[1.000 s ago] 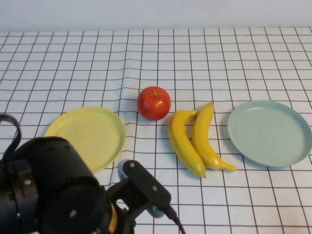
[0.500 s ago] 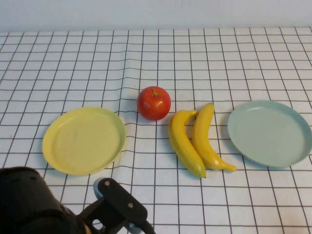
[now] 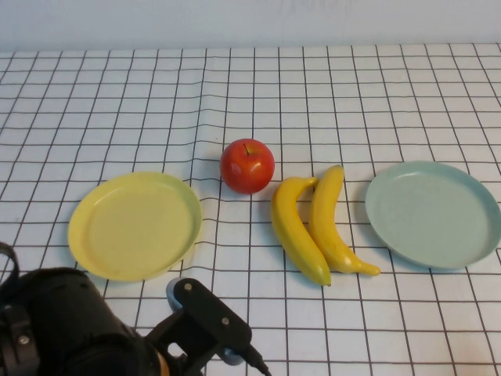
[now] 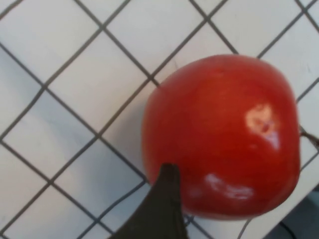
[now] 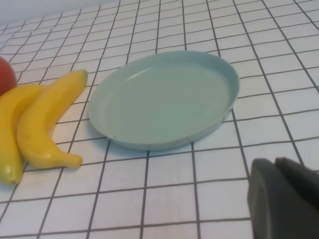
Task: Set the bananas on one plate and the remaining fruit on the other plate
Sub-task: Put one type of fruit in the left plate
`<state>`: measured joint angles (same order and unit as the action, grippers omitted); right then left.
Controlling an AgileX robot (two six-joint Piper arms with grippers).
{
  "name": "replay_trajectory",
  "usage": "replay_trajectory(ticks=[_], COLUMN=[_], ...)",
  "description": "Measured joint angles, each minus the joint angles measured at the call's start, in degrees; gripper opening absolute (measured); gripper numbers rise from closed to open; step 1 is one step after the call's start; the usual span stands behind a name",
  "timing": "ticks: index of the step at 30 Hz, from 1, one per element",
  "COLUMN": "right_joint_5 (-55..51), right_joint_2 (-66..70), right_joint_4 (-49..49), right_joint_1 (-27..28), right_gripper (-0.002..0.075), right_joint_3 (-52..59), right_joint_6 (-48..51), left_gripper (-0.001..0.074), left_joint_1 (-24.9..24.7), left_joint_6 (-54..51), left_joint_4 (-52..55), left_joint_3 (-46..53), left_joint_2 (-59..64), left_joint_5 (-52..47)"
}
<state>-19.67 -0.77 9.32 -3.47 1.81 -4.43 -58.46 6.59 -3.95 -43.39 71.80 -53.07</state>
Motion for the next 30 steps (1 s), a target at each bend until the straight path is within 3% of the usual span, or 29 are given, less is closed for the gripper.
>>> replay_trajectory(ticks=[30], right_joint_5=[0.0], right_joint_2=[0.0], right_joint_4=[0.0], right_joint_1=[0.0], right_gripper=[-0.0015], right_joint_3=[0.0], right_joint_6=[0.0], left_gripper=[0.0669], left_joint_1=[0.0], left_joint_6=[1.82], left_joint_4=[3.22], left_joint_3=[0.13], left_joint_2=[5.69], left_joint_5=[11.57])
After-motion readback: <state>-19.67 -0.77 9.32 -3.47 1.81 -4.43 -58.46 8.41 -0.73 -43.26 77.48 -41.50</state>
